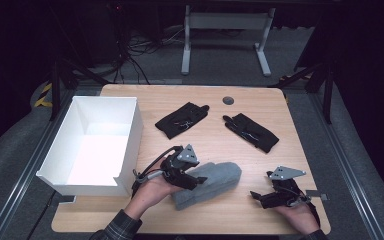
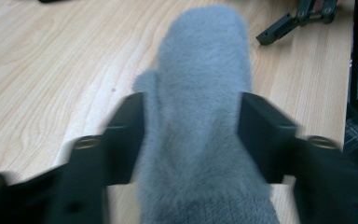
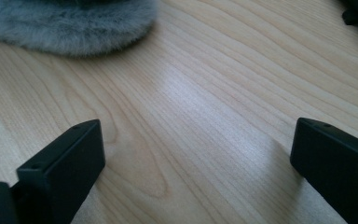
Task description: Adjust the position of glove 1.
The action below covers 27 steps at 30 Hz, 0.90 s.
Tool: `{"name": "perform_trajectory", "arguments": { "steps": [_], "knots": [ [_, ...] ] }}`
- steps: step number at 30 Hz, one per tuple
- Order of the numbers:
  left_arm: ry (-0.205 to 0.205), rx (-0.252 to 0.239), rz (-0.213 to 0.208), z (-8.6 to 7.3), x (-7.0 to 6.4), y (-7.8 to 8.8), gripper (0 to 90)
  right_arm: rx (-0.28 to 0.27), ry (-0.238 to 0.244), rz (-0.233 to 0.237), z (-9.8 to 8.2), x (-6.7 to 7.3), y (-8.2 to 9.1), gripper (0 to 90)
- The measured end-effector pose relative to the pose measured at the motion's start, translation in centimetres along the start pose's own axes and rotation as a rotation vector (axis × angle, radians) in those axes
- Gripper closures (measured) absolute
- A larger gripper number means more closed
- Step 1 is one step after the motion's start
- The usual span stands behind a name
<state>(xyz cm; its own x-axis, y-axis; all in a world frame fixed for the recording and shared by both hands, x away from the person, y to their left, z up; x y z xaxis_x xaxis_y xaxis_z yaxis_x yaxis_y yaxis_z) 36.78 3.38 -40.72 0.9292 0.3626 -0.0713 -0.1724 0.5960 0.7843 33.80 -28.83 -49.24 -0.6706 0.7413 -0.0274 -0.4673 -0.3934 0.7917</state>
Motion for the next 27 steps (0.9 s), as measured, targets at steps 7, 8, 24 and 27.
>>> {"name": "perform_trajectory", "arguments": {
  "steps": [7,8,24,27],
  "knots": [
    [0.080,0.020,0.069,-1.2,1.8,0.2,88.2,-0.048,-0.019,0.041,0.5,0.1,1.7,28.5],
    [0.095,0.022,0.089,-1.4,2.1,0.2,89.9,-0.047,-0.020,0.052,0.6,0.2,1.8,30.8],
    [0.208,0.124,0.106,-4.4,4.1,-2.0,89.9,-0.013,0.105,0.293,3.4,5.7,1.2,88.7],
    [0.215,0.139,0.098,-4.7,4.3,-2.2,89.9,0.008,0.139,0.313,3.9,6.4,0.4,90.0]
  ]
}}
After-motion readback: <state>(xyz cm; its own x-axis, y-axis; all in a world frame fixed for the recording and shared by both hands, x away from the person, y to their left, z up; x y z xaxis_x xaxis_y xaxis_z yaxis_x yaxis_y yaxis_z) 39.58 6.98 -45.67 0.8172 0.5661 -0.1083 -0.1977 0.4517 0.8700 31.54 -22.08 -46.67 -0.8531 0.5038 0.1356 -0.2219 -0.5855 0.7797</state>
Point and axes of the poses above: each handheld gripper's, and its own axes: y roughly backward along the jaws, z roughly out of its top, x roughly to its left, the point moved 3 cm from there along -y, roughly forward along the jaws, and after that the axes turned 8 degrees about x, right-handed, at the moved point
